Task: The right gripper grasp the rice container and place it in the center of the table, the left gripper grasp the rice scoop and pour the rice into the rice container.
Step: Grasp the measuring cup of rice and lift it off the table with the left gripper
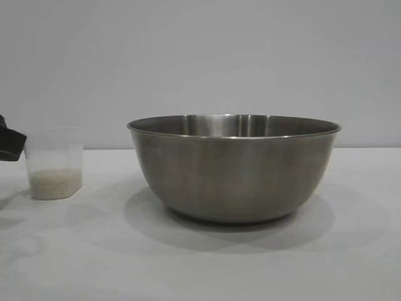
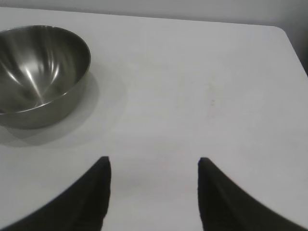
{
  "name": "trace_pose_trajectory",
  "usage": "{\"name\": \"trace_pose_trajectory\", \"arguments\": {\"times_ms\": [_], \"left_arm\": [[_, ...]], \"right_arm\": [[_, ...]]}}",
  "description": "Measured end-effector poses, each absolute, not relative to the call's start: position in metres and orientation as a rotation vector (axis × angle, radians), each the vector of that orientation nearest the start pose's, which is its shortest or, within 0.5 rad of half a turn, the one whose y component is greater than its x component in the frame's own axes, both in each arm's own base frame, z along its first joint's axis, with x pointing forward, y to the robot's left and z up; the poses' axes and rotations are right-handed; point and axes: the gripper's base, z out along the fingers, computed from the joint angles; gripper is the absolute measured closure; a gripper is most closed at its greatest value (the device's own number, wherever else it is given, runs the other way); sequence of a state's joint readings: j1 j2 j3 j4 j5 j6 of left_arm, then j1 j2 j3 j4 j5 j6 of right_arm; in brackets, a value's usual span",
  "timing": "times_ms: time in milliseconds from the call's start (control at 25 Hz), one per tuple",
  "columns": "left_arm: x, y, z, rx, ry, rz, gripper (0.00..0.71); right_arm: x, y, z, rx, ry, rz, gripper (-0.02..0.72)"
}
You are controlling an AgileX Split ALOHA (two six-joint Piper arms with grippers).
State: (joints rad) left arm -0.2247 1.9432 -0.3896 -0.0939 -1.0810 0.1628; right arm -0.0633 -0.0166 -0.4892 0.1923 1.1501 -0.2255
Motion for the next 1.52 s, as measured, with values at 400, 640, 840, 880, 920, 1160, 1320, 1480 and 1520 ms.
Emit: {"name": "trace_pose_trajectory", "arguments": {"times_ms": [400, 640, 840, 880, 920, 1160, 1320, 1480, 1520], "left_arm": [[0.286, -0.058, 0.086, 0.275, 1.909, 0.009, 0.48], [0.296, -0.061, 0.078, 0.297, 1.905, 0.005, 0.641], [0.3, -0.065, 0.079, 0.334, 1.862, -0.016, 0.71], [0.3, -0.066, 0.08, 0.335, 1.853, -0.018, 0.71], [0.3, -0.066, 0.08, 0.336, 1.851, -0.019, 0.71], [0.302, -0.07, 0.099, 0.38, 1.781, -0.042, 0.71], [0.306, -0.079, 0.13, 0.524, 1.639, -0.013, 0.71], [0.312, -0.093, 0.153, 0.749, 1.507, 0.04, 0.71], [0.314, -0.099, 0.16, 0.805, 1.464, 0.06, 0.71]], "right_arm": [[-0.01, 0.017, 0.268, -0.191, 2.103, 0.061, 0.328], [-0.01, 0.017, 0.268, -0.191, 2.103, 0.061, 0.328], [-0.01, 0.017, 0.268, -0.191, 2.103, 0.061, 0.328], [-0.01, 0.017, 0.268, -0.191, 2.103, 0.061, 0.328], [-0.01, 0.017, 0.268, -0.191, 2.103, 0.061, 0.328], [-0.01, 0.017, 0.268, -0.191, 2.103, 0.061, 0.328], [-0.01, 0.017, 0.268, -0.191, 2.103, 0.061, 0.328], [-0.01, 0.017, 0.268, -0.191, 2.103, 0.061, 0.328], [-0.01, 0.017, 0.268, -0.191, 2.103, 0.061, 0.328]]}}
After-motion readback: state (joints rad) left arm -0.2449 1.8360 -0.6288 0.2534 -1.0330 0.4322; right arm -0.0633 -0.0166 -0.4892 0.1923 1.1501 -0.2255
